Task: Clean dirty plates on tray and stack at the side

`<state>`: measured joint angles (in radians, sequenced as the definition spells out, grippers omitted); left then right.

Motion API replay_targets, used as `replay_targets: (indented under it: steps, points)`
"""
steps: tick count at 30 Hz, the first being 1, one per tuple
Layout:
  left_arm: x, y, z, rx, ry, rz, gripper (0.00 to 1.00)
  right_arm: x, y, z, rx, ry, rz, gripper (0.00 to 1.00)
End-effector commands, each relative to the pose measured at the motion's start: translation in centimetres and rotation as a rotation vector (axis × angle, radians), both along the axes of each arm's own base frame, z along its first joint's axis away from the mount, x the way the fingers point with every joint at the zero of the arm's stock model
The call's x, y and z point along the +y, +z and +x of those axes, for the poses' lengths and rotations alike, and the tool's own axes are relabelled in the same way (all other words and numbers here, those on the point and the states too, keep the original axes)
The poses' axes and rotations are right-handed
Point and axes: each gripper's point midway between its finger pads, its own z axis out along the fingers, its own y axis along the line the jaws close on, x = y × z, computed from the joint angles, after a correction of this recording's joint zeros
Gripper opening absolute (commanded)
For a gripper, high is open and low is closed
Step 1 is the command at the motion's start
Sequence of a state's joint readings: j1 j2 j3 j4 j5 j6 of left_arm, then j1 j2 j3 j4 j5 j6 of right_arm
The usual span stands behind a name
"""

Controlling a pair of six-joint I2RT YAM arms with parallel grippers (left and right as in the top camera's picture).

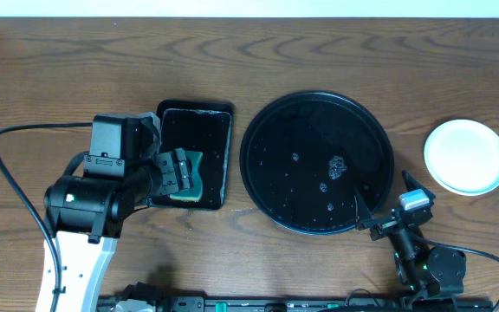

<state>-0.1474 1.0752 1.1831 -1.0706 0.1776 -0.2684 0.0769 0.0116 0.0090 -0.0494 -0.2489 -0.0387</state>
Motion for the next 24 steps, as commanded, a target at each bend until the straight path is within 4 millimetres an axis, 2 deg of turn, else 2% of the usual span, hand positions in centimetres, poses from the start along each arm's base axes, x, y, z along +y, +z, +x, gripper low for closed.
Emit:
replay_targets:
  steps: [1,8,10,17,21,24]
  points:
    - [0.1,0.0,0.0,-0.002,-0.001,0.005,0.82,-0.3,-0.1,0.1,-0.004,-0.013,-0.011,0.99]
    - [0.2,0.3,-0.2,-0.015,-0.001,0.004,0.82,-0.3,-0.1,0.1,-0.004,-0.013,-0.011,0.99]
    - [1.2,1.3,-0.3,-0.071,0.028,0.049,0.82,-0.3,-0.1,0.1,-0.004,-0.013,-0.011,0.99]
    - [2.7,6.1,0.5,-0.483,0.101,-0.005,0.82,-0.3,-0.1,0.1,-0.004,-0.013,-0.011,0.99]
    - [3.4,6.1,-0.1,-0.679,0.102,-0.004,0.82,-0.3,-0.1,0.1,-0.005,-0.013,-0.011,0.99]
    - [3.5,5.1,-1.1,-0.779,0.094,0.004,0.82,-0.3,-0.1,0.1,-0.005,-0.013,-0.011,0.99]
